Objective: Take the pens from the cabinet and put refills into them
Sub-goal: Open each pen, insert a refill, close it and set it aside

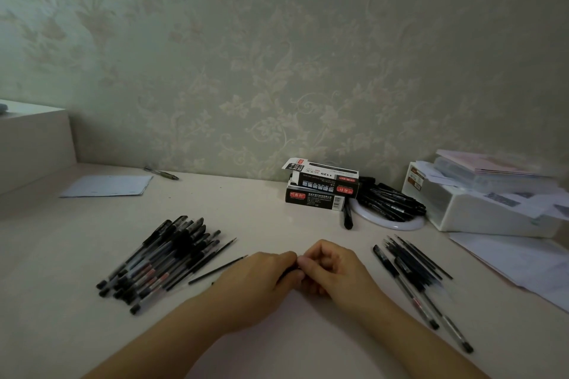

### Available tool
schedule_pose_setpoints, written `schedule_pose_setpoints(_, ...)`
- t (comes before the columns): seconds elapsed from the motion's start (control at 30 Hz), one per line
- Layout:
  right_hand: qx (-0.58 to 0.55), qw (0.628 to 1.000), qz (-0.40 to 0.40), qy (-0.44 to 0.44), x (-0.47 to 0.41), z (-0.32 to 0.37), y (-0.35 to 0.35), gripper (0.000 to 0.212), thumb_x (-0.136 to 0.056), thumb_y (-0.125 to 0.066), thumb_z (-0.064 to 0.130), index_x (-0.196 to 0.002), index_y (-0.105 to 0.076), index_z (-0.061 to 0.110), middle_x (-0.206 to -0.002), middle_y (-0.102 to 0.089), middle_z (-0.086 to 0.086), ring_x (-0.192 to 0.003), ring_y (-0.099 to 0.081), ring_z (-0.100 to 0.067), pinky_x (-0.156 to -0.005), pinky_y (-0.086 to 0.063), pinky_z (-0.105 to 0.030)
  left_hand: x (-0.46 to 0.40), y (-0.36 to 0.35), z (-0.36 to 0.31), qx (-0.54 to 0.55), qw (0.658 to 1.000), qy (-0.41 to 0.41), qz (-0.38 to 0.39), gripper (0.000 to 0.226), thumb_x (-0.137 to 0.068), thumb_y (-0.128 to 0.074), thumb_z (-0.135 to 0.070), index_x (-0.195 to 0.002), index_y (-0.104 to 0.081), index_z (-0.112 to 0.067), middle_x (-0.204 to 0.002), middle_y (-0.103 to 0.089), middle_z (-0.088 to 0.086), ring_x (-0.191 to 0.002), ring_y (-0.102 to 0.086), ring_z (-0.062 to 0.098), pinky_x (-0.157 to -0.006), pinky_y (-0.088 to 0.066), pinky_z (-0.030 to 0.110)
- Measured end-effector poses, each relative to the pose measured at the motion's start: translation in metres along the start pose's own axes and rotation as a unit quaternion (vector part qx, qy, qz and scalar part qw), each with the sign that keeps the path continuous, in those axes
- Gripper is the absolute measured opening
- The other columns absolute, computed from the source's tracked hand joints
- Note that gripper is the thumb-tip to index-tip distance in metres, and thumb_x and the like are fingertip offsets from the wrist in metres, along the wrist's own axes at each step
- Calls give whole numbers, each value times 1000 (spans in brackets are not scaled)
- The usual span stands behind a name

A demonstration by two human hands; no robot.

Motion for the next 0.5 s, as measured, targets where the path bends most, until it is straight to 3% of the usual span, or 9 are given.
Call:
schedule_pose_setpoints(0.23, 13, 1000, -7, 7, -1, -3, 3, 11, -92, -67, 16, -85, -63, 7, -74, -73, -8, -61, -61, -8, -59, -47, -19, 0, -4, -1, -61, 998, -8, 17, 22, -98, -32, -50, -94, -38, -29, -81, -59, -3, -76, -55, 19, -58, -34, 34)
schedule_pose_setpoints(0.5, 13, 1000, -2, 17, -1, -5, 4, 12, -92, -67, 17, -83, -62, 11, -76, -73, -7, -64, -63, -7, -63, -46, -16, -2, 1, -2, -71, 997, 4, 6, 22, -97, -35, -53, -94, -43, -32, -70, -48, -10, -67, -47, 12, -56, -32, 31)
Point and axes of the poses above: each hand's wrist, its own x-axis away from the middle knuckle, its own y-axis out of the back of the hand, z = x × y, the point moved 10 cm from there along -x, towards the middle knuckle
